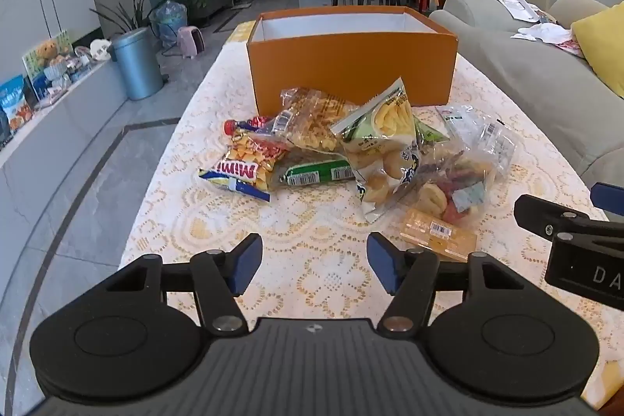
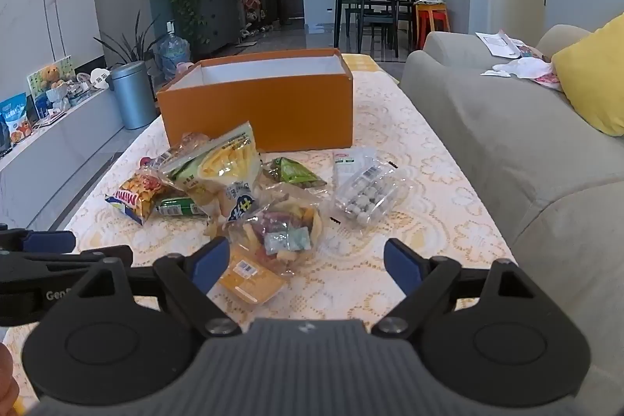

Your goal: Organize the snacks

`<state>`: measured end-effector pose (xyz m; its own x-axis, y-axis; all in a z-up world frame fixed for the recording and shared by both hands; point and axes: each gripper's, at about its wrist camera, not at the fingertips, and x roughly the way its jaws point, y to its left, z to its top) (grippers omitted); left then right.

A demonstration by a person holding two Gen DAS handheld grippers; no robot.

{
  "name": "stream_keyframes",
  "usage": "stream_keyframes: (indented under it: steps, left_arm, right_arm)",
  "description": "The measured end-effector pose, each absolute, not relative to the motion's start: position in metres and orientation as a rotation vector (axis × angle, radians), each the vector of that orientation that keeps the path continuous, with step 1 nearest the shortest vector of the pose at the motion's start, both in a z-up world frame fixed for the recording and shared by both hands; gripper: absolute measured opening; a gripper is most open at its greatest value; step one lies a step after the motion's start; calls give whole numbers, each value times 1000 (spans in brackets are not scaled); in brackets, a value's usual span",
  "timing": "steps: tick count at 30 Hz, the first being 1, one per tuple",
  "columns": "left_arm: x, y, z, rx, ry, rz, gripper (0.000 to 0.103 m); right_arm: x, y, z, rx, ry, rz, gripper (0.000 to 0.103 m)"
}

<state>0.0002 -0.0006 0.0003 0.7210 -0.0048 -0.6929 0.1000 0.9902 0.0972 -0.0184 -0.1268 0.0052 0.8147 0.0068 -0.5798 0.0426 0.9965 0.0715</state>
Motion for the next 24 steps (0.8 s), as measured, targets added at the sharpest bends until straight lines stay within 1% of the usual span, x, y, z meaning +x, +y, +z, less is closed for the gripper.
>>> stream_keyframes:
  steps: [2, 4, 24]
  left_arm:
    - [4, -9, -2, 157, 796, -41, 72]
    - [2, -2, -1, 106, 780, -57, 71]
    - [0, 0, -4, 119, 771, -63, 71]
  right_arm:
    - [-19, -127, 5, 86, 614, -19, 84]
    - [-19, -129, 5, 100, 619, -19, 84]
    - [-15, -127, -2, 81, 628, -38, 84]
